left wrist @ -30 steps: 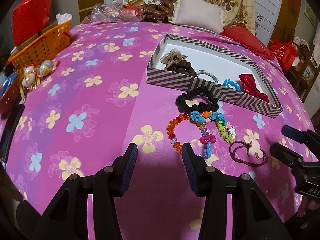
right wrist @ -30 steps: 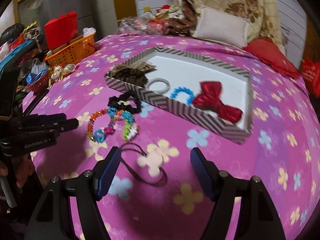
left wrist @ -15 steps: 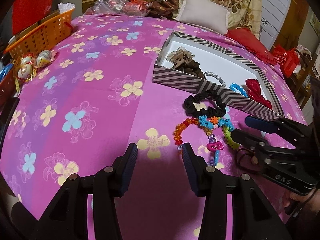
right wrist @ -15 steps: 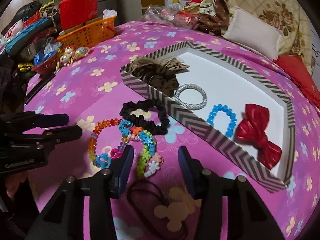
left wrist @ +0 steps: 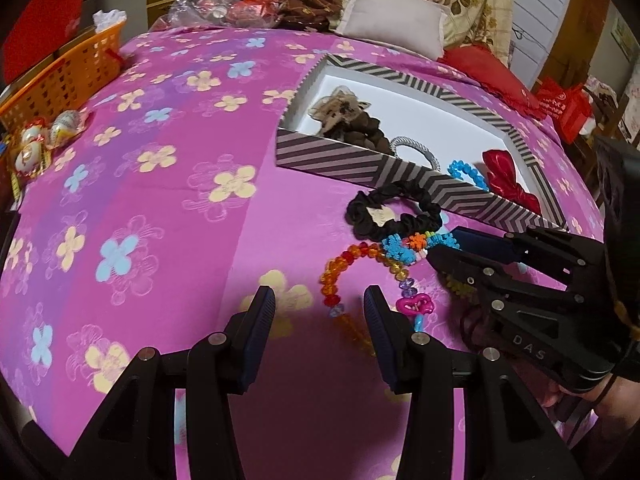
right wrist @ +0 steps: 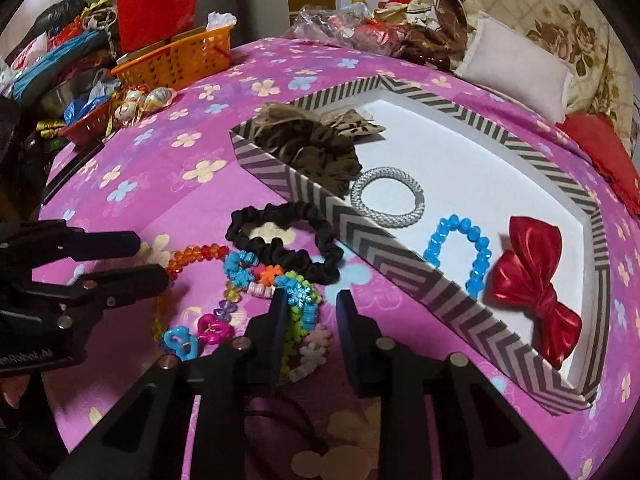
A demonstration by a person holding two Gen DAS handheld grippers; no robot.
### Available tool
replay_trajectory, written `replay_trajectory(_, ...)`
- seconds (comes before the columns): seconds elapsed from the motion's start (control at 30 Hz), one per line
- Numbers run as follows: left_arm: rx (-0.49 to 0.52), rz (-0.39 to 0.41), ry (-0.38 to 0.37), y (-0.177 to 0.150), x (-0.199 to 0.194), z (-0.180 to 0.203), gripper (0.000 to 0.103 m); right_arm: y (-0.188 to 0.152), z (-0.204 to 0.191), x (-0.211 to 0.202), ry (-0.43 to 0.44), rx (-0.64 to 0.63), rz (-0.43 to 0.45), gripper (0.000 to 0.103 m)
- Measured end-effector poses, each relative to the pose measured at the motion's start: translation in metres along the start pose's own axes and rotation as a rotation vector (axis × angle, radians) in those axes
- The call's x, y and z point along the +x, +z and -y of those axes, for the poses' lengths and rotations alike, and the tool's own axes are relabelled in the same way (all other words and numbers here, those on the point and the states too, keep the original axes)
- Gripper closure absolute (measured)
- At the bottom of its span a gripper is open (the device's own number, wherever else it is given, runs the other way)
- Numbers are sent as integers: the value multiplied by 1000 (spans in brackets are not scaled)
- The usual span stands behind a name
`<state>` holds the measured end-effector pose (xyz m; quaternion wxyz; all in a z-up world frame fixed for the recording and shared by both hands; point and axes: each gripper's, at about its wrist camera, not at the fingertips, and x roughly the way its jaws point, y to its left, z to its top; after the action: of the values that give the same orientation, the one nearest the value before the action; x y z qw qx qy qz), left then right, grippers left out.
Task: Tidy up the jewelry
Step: 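Grasp the blue-green bead bracelet with the right tool while the left tool grasps the orange bead bracelet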
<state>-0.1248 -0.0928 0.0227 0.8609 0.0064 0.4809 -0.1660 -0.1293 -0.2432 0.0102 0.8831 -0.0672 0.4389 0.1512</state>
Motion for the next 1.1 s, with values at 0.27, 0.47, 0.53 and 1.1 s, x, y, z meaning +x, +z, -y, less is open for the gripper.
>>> replay_trajectory(0.27,26,-7,-27,3,11,8,75,-5,9,-8,42,54,4,91)
replay_trajectory(0.47,40,5,-41,5,14,6,102,-9,16,-33,38,96,71,91)
replay_trajectory(0.53,23,-1,-61,4,12,3,102,-10,18,-41,36,109,88,91)
replay_trajectory(1.1,57,135,-104,16,-56,11,103,-2,27,-96,31,149,204,91)
